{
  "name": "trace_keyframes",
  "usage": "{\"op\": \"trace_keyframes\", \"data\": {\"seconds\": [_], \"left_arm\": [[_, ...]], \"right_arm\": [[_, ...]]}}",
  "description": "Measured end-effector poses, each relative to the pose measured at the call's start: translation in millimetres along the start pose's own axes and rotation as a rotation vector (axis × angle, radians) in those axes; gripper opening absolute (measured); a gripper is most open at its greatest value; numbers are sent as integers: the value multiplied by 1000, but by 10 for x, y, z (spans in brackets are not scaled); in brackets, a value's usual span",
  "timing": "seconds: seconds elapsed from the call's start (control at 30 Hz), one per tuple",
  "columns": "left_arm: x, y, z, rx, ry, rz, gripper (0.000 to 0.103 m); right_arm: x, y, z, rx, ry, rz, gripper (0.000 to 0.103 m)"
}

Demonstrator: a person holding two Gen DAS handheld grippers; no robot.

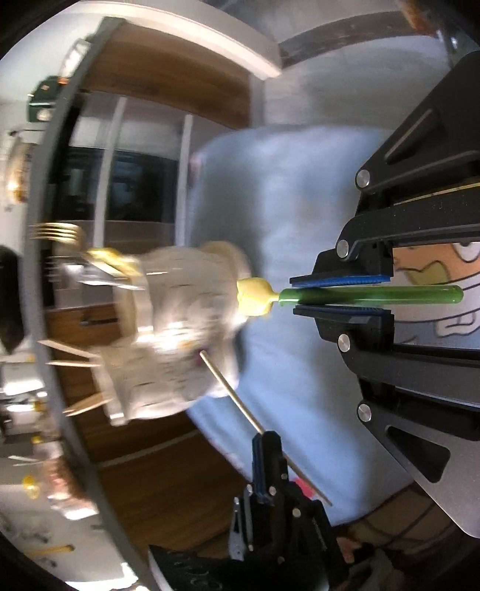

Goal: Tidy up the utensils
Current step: 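Lower the chopstick into the large cup with left while right lowers spatula into small cup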

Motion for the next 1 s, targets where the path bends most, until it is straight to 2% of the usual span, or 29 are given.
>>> {"op": "trace_keyframes", "data": {"seconds": [0.23, 0.33, 0.43, 0.63, 0.73, 0.87, 1.0], "left_arm": [[488, -76, -524, -12, 265, 20, 5], [740, -203, -639, -33, 359, -24, 5], [979, -362, -644, -65, 442, -81, 5], [1322, -646, -435, -127, 538, -195, 5], [1391, -726, -287, -164, 575, -232, 5], [1454, -768, -136, -151, 605, -238, 5], [1420, -746, -4, -130, 609, -220, 5]], "right_arm": [[572, 47, -220, -15, 214, 22, 10], [826, 110, -258, -2, 314, 67, 10], [1019, 190, -224, 32, 378, 122, 10], [1310, 294, 18, 82, 450, 187, 10], [1362, 340, 180, 123, 479, 230, 10], [1372, 353, 386, 139, 489, 251, 10], [1325, 276, 493, 106, 528, 205, 10]]}}
Point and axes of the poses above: each gripper's, at about its wrist camera, not at the fingertips, and z roughly the way its jaws point, y to its right, x to its top, the point moved 2 cm from there along z, roughly the way its jaws point, and after that the axes turned 4 degrees about -z, right-handed, at the moved point
